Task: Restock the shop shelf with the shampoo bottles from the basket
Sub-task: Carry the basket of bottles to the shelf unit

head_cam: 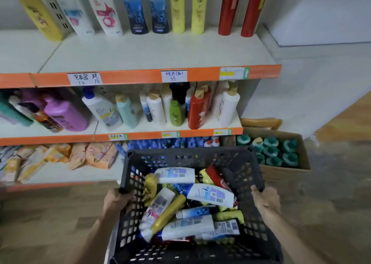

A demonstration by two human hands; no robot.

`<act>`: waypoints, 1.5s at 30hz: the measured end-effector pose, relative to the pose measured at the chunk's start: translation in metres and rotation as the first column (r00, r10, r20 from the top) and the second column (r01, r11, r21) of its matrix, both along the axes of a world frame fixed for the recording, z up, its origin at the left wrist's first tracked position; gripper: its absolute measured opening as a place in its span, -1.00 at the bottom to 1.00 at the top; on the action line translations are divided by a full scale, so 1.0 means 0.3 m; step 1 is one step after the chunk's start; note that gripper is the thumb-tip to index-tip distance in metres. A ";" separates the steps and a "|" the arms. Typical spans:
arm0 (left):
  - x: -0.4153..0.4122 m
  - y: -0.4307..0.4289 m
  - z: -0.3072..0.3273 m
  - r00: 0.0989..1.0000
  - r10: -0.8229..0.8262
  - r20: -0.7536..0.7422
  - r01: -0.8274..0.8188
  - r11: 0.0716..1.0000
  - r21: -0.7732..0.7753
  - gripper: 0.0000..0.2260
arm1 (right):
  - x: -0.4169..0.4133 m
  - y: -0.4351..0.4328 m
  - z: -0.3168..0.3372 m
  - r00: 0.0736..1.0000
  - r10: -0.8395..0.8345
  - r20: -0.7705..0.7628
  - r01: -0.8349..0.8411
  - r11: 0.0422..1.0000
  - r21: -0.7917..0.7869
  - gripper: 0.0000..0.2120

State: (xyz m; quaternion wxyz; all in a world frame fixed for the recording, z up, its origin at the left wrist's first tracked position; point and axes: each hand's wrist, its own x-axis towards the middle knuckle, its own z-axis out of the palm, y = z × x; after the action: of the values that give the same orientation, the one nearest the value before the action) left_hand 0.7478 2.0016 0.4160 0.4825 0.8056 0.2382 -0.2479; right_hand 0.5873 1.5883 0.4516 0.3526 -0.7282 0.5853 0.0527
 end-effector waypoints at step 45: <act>0.102 -0.157 -1.524 0.999 0.008 -0.050 -0.007 1.000 0.018 -0.82 | 0.175 -0.156 -1.824 0.996 -0.047 0.075 0.047 0.999 0.000 -0.72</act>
State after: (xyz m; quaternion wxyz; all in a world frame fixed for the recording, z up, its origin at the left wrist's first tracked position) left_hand 0.7783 1.9546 -0.0413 0.4702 0.8024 0.2555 -0.2640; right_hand 0.6399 1.5416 -0.0957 0.3746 -0.7162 0.5886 0.0167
